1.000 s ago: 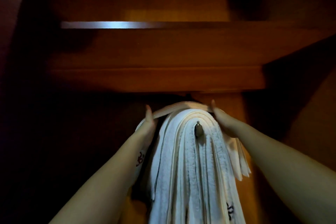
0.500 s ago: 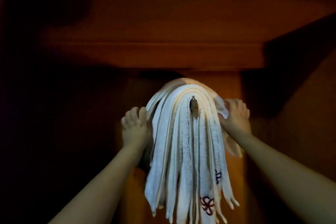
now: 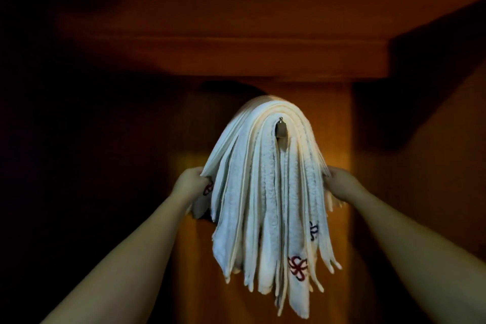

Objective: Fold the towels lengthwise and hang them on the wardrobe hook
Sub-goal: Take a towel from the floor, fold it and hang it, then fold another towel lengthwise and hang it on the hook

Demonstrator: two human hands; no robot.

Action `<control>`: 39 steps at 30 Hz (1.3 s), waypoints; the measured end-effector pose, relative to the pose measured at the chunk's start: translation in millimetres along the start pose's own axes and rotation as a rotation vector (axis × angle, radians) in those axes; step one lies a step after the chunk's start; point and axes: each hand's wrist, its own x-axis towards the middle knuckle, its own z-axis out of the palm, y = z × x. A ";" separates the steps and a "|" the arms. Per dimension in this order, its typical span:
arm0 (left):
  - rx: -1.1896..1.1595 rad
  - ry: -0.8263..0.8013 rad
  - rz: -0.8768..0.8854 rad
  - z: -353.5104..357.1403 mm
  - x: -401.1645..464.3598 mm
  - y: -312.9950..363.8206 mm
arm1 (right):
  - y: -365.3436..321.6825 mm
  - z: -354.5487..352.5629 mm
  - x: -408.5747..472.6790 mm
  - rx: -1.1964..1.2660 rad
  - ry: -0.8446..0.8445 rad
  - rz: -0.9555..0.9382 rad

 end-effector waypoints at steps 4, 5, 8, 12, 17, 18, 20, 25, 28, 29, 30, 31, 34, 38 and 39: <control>-0.009 -0.047 -0.005 22.8 -10.0 -9.1 | 1.9 21.1 -9.7 0.146 -0.048 -0.007; -0.035 -0.056 -0.010 25.9 -13.7 -9.8 | 0.9 21.4 -14.0 0.222 -0.070 0.010; -0.098 -0.057 -0.022 27.5 -21.3 -11.6 | -0.3 19.3 -23.4 0.422 -0.135 0.057; -0.128 -0.109 -0.038 24.0 -28.3 -4.3 | -1.8 10.0 -29.1 0.570 -0.177 0.084; -0.207 -0.311 -0.213 17.8 -48.5 -0.3 | -4.3 -4.5 -49.2 0.783 -0.364 0.215; -0.228 -0.325 -0.226 14.7 -56.4 0.8 | -1.8 -7.0 -52.9 0.821 -0.379 0.269; -0.203 -0.333 -0.210 9.4 -78.4 5.5 | 5.1 -13.0 -59.1 0.803 -0.417 0.333; 0.124 -0.315 -0.154 -16.2 -123.7 1.1 | 7.0 -33.3 -90.4 0.579 -0.270 0.389; 0.141 -0.213 -0.220 -35.1 -150.8 -7.6 | -1.0 -50.5 -127.3 0.448 -0.297 0.349; 0.143 -0.176 -0.226 -41.1 -159.6 -7.2 | -3.7 -54.8 -137.9 0.416 -0.308 0.318; 0.154 -0.154 -0.219 -47.2 -169.4 -7.0 | -5.5 -59.4 -149.8 0.379 -0.316 0.304; 0.179 -0.142 -0.212 -52.6 -179.6 -3.9 | -7.1 -63.8 -159.4 0.343 -0.320 0.285; 0.261 -0.123 -0.152 -61.8 -220.5 9.7 | -16.6 -74.3 -200.3 0.149 -0.318 0.213; 0.299 -0.230 -0.088 -55.7 -279.8 24.2 | -34.7 -83.9 -278.2 -0.101 -0.350 0.106; 0.303 -0.280 -0.077 -52.7 -292.8 24.4 | -38.0 -84.6 -296.4 -0.123 -0.359 0.087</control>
